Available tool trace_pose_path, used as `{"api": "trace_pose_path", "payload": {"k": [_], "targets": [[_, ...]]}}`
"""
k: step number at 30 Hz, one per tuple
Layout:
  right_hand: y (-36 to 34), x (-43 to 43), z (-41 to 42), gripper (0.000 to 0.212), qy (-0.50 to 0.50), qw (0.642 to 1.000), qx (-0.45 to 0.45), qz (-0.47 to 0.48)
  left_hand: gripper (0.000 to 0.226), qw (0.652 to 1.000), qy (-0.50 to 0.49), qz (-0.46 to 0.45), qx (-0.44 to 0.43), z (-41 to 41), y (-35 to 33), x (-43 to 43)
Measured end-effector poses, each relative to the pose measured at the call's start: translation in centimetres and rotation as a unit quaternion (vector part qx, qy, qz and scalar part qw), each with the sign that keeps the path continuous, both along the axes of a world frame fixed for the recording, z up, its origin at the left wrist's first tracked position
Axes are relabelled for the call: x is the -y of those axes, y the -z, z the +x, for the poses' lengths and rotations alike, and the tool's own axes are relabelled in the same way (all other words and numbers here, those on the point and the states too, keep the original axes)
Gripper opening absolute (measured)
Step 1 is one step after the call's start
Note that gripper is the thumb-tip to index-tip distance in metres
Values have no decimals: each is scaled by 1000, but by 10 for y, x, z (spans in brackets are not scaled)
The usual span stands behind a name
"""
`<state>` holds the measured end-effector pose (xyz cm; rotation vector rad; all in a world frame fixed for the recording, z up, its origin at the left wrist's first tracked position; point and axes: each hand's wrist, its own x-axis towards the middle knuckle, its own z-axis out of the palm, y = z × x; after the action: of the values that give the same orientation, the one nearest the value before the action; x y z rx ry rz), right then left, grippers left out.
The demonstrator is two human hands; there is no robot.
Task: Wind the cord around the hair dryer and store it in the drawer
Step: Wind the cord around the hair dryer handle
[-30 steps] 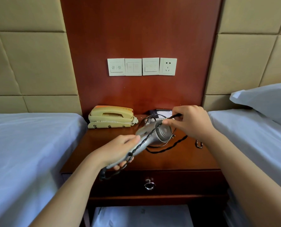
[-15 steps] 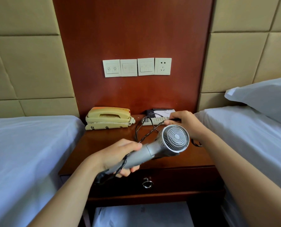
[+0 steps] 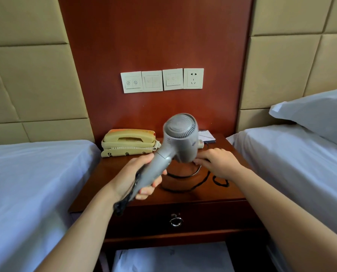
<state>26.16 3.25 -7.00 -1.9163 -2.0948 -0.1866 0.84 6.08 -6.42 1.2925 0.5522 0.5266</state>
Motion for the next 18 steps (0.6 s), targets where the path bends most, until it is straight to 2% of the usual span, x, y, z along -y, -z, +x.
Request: {"api": "trace_pose_path", "payload": {"k": [3, 8, 14, 18], "targets": [[2, -1, -1, 30, 14, 999, 13, -29, 61, 1000, -30, 8, 2, -2, 2, -8], [2, 2, 0, 33, 27, 996, 47, -65, 54, 996, -64, 56, 1, 4, 3, -9], [-10, 11, -6, 31, 10, 997, 79, -12, 62, 977, -176, 120, -19, 6, 3, -12], [-21, 23, -13, 25, -25, 992, 120, 38, 46, 954, -260, 129, -78, 9, 6, -15]]}}
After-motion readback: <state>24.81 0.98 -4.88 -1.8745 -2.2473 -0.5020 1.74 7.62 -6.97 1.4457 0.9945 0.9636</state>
